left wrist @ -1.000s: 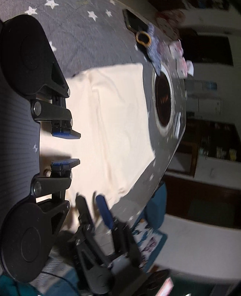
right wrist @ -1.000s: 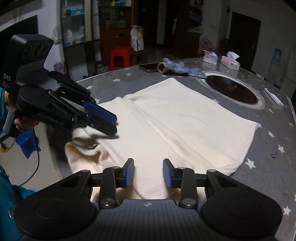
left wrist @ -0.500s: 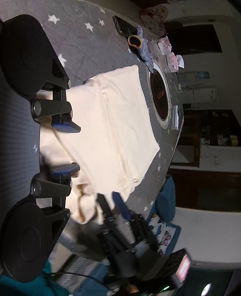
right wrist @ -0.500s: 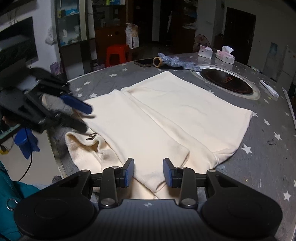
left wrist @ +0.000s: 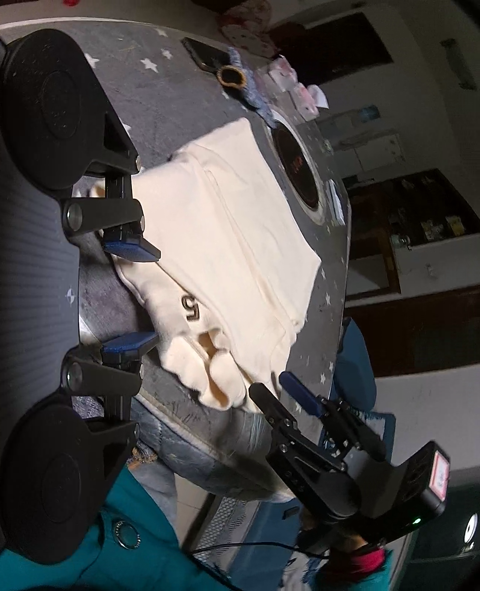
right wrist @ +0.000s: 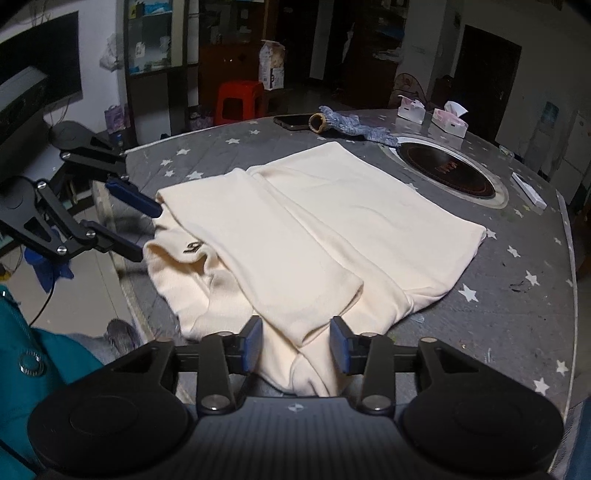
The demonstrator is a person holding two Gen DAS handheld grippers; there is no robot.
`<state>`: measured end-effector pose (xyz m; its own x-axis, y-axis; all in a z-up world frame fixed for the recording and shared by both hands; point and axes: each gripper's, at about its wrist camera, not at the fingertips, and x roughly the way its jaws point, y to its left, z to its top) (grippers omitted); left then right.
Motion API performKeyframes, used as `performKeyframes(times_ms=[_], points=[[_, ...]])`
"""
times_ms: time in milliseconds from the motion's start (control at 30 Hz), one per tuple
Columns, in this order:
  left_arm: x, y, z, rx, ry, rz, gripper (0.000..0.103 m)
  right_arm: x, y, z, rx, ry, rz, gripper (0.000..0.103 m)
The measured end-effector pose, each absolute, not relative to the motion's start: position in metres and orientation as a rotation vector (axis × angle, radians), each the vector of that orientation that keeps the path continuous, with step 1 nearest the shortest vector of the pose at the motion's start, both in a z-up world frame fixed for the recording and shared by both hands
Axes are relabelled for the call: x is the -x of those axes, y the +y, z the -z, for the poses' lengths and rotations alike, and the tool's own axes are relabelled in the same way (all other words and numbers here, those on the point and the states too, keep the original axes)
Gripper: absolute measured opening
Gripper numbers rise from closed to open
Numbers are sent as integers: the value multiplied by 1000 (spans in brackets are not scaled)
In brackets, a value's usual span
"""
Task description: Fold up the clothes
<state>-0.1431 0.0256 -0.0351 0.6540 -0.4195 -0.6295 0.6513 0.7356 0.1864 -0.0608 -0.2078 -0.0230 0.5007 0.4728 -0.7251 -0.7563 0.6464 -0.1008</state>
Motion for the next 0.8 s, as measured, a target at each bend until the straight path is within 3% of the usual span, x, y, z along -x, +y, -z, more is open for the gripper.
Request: performKeyframes(times_ms=[167, 400, 800], points=[[141, 17, 43, -475, 561, 632, 43, 70, -208, 24, 506, 716, -789, 51], [135, 15, 40, -440, 535, 631, 12, 85, -199, 32, 617, 646, -825, 57], [92, 23, 16, -224, 556, 604, 9, 93, -182, 43, 710, 539, -869, 55]])
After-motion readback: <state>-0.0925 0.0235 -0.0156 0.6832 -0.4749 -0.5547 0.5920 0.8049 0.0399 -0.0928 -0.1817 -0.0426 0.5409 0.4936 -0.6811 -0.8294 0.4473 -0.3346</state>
